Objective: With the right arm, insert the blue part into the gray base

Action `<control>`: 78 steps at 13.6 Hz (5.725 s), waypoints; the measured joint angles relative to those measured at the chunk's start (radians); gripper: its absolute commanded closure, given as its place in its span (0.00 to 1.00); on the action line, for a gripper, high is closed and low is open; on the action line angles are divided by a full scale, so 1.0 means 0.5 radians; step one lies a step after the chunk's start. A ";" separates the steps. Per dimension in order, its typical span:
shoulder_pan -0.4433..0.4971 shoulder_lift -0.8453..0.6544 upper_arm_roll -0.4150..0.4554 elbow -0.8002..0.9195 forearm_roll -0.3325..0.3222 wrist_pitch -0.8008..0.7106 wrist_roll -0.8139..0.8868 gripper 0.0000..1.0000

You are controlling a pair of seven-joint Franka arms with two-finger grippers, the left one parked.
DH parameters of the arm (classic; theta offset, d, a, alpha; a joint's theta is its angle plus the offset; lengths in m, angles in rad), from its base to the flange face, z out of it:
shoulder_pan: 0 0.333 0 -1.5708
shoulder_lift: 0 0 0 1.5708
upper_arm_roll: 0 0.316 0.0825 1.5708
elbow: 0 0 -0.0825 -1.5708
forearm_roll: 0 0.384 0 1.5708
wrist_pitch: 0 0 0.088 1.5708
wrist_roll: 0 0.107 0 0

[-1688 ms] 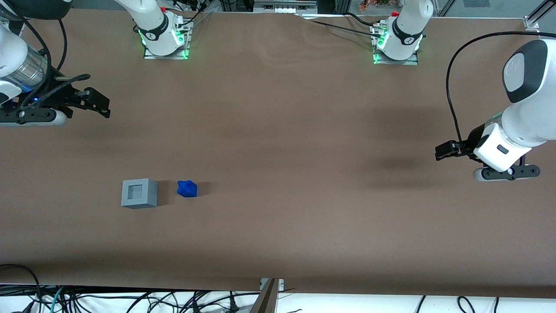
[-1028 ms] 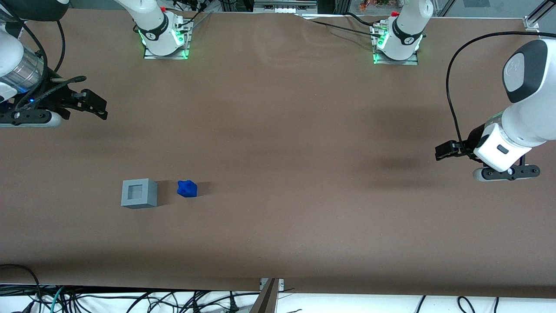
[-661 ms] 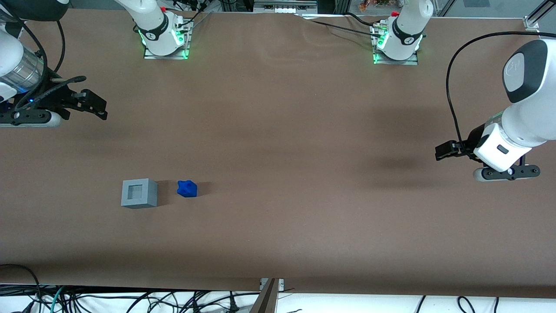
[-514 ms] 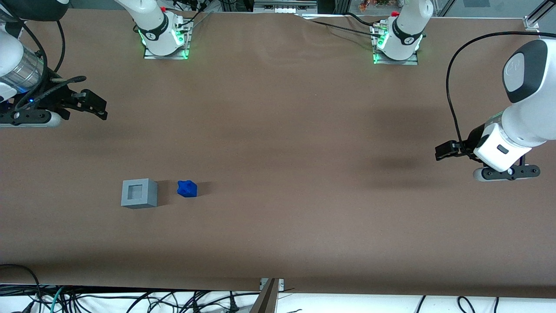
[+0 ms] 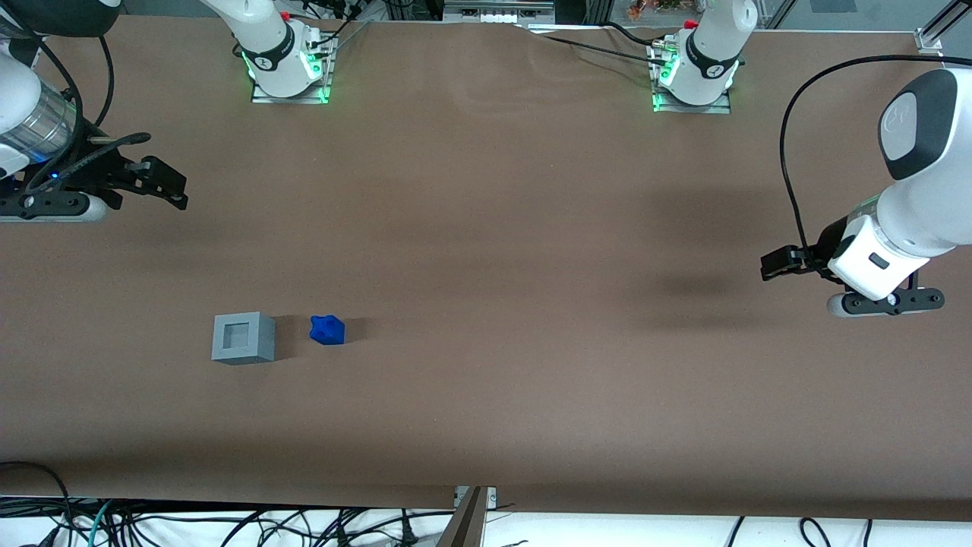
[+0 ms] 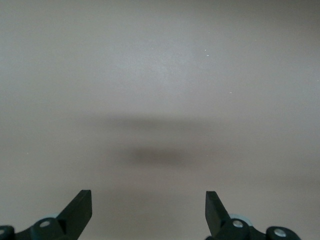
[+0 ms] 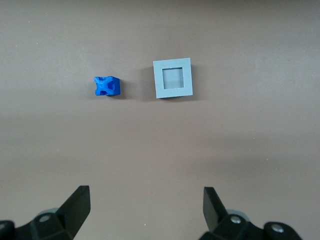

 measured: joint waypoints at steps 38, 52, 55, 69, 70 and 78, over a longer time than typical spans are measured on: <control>0.305 1.244 0.027 -0.042 0.077 1.424 0.361 0.77; -0.144 0.981 -0.022 0.134 0.077 0.765 -0.567 0.77; -0.145 0.996 -0.020 0.132 0.077 0.766 -0.566 0.77; -0.145 1.103 -0.017 0.177 0.077 0.844 -0.566 0.77; -0.145 1.109 -0.017 0.178 0.077 0.861 -0.566 0.77; -0.145 1.145 -0.017 0.184 0.077 0.924 -0.566 0.55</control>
